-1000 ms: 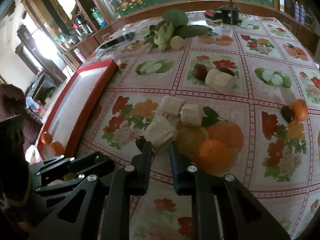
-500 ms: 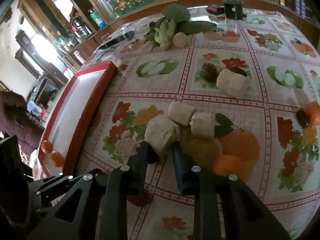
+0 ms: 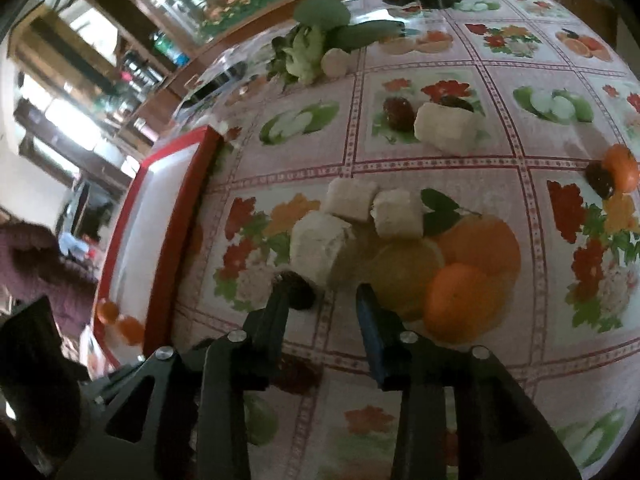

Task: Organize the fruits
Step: 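Grasp a dark plum with the left gripper while the right gripper grasps the bread bun, then carry the plum and bread bun with both grippers over the white tray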

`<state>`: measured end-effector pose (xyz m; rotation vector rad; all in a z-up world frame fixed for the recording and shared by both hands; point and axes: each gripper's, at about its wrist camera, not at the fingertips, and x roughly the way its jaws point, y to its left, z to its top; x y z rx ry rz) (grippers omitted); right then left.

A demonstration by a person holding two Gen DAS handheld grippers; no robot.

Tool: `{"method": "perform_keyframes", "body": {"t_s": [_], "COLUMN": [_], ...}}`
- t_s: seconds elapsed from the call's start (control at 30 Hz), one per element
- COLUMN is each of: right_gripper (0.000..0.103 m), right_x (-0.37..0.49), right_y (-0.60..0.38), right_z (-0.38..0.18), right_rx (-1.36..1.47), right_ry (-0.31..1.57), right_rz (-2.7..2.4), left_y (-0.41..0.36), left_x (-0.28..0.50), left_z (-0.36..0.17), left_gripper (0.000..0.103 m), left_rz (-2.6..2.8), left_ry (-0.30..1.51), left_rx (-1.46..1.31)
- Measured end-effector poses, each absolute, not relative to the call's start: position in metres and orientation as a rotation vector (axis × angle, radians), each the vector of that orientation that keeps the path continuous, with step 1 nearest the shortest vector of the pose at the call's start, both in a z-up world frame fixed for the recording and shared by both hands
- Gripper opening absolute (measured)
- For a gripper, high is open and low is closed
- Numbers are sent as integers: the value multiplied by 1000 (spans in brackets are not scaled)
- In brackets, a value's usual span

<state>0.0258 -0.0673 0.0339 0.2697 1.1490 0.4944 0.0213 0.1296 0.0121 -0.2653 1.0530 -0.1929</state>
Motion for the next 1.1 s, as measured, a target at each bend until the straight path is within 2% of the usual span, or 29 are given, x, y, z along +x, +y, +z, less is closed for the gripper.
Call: {"method": "perform_keyframes", "body": {"t_s": [0.07,0.13,0.2,0.27,0.3,0.8,1.1], "right_gripper": [36,48,49,44,33,32,32], "right_x": [31,36,37,37,37,-17,-30], "right_y": [-63,-58,-55,-53,-54,-93,-80], "right_z": [35,33,32,32,30,50,61], "right_rx": [268,261,255,256,257,190,171], "right_ry": [1144,1161,1147,1130,1128,1029,1006], "right_rz": [457,419,396,381,374,384,425], "left_y": [130,130,131,132,132,126,132], "left_x": [21,21,21,21,21,5,-2], "left_z": [12,12,11,11,11,20,36], "left_gripper": [29,29,29,29,29,29,29], "left_rz": [-197,-201,-204,-208,-209,-261,-260], "left_ry": [1052,1052,1052,1052,1051,1011,983], "left_rx": [-261,-262,-269,-274,-274,-267,-276]}}
